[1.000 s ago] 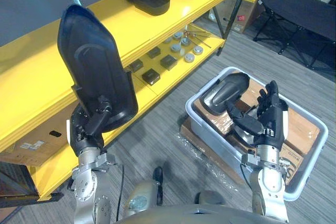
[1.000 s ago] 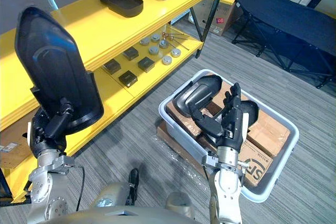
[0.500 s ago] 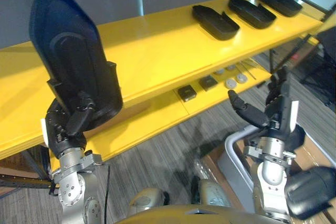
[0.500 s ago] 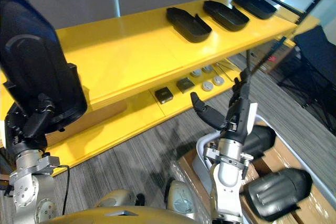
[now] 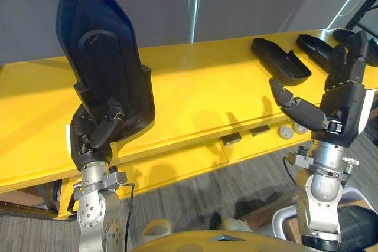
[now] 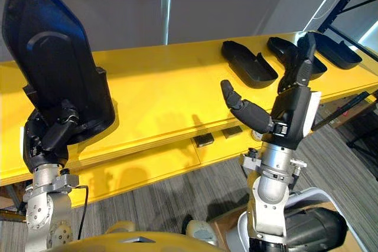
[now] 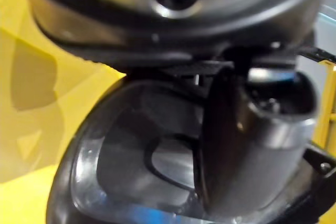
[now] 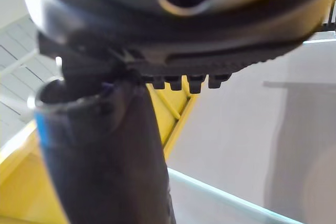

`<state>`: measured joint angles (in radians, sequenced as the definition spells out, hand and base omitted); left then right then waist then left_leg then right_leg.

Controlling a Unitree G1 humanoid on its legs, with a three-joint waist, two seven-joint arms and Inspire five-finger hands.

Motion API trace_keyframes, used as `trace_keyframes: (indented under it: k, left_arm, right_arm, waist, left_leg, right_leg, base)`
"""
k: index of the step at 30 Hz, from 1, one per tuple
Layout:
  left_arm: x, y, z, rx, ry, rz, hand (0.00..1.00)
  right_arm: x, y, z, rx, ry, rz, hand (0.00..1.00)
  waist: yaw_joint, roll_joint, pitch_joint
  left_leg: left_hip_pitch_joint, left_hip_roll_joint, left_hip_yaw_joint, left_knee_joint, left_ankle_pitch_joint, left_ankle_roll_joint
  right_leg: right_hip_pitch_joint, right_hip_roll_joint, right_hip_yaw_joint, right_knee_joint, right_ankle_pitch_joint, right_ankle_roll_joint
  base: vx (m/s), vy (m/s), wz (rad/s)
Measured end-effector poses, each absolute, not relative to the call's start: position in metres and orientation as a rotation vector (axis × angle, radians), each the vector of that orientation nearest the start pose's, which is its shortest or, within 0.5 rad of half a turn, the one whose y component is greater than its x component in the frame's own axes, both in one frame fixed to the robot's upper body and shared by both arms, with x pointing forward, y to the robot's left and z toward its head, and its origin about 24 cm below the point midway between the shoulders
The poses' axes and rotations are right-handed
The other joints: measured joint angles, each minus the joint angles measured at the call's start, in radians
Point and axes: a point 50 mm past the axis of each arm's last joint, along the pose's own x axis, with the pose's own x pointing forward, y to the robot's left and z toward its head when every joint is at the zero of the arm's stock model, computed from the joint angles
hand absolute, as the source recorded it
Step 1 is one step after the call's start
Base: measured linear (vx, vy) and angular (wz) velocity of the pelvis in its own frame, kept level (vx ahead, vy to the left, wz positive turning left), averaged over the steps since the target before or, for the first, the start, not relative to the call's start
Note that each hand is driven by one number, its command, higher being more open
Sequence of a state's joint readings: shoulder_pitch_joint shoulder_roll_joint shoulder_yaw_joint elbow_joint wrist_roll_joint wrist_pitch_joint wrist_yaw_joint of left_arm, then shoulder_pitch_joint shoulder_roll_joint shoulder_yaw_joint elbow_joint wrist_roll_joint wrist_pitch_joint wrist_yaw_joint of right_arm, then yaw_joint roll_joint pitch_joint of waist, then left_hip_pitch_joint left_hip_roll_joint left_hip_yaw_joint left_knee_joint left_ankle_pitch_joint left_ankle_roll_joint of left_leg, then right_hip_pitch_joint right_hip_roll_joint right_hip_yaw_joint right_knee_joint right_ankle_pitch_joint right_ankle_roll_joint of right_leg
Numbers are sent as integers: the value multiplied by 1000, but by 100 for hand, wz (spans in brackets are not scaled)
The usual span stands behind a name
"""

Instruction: Walk over and take three plastic housings, then place them on the shelf

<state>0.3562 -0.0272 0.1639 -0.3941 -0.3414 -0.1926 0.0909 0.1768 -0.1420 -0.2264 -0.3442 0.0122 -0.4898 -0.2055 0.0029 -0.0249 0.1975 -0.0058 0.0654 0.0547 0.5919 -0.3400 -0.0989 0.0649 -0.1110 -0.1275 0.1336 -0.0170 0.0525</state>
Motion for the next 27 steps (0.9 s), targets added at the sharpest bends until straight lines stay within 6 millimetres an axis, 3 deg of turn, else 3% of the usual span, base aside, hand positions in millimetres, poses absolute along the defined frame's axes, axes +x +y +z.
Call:
trace_keyframes:
  k: [1, 2, 3, 4, 8, 13, 19, 22, 27]
  left_arm:
    - [177, 212, 78, -271, -281, 348, 0]
    - [185, 205, 83, -269, -303, 292, 0]
    - [190, 201, 86, -266, -320, 255, 0]
    - [191, 200, 88, -251, -327, 244, 0]
    - [198, 197, 96, -219, -360, 179, 0]
    - [206, 168, 98, -222, -335, -31, 0]
    - [218, 146, 101, -252, -293, -137, 0]
    - [229, 137, 96, -297, -229, -152, 0]
    - [254, 134, 67, -365, -35, -34, 0]
  right_arm:
    - [186, -232, 136, -190, -700, -401, 100]
    - [182, -246, 139, -226, -707, -461, 100]
    - [180, -253, 141, -243, -715, -492, 100]
    - [178, -256, 143, -254, -717, -501, 100]
    - [171, -261, 143, -238, -713, -507, 100]
    - [168, -260, 139, -262, -650, -461, 100]
    - [167, -259, 127, -272, -552, -416, 100]
    - [162, -258, 119, -255, -510, -427, 100]
    - [165, -252, 116, -239, -499, -381, 100]
  waist:
    - [-10, -8, 11]
    - [-26, 17, 13]
    - [-30, 19, 23]
    - [-41, 26, 16]
    - [-73, 27, 13]
    - [-107, 44, -3]
    - [-135, 47, -7]
    - [-151, 51, -19]
    - [-189, 46, -34]
  left_leg:
    - [-21, -4, 16, 4, -13, 52]
    - [-15, 42, 31, -162, 40, 69]
    - [-10, 38, 58, -178, 91, 43]
    - [10, 13, 81, -216, 100, 56]
    - [21, -16, 108, -261, 111, 69]
    - [36, -9, 141, -283, 111, 66]
    - [85, -1, 194, -331, 113, 62]
    - [98, -1, 222, -345, 112, 61]
    - [104, 1, 257, -354, 114, 61]
  right_leg:
    - [10, -22, -11, -6, 3, 12]
    - [2, -27, -32, -1, 2, 25]
    - [5, -39, -16, 5, -15, 51]
    - [5, -66, 2, 2, -9, 60]
    - [-1, -91, 25, -26, 2, 77]
    - [-13, -83, 52, -40, 11, 83]
    - [-12, -71, 103, -51, 16, 83]
    - [-20, -67, 129, -52, 18, 82]
    - [-30, -61, 165, -69, 37, 82]
  base:
    - [-42, 170, 65]
    - [-70, 74, 50]
    - [-20, 154, 11]
    - [45, 172, -19]
    - [13, 121, -17]
    - [48, 16, -17]
    - [20, -1, -27]
    - [-20, 16, -27]
    - [-33, 11, -21]
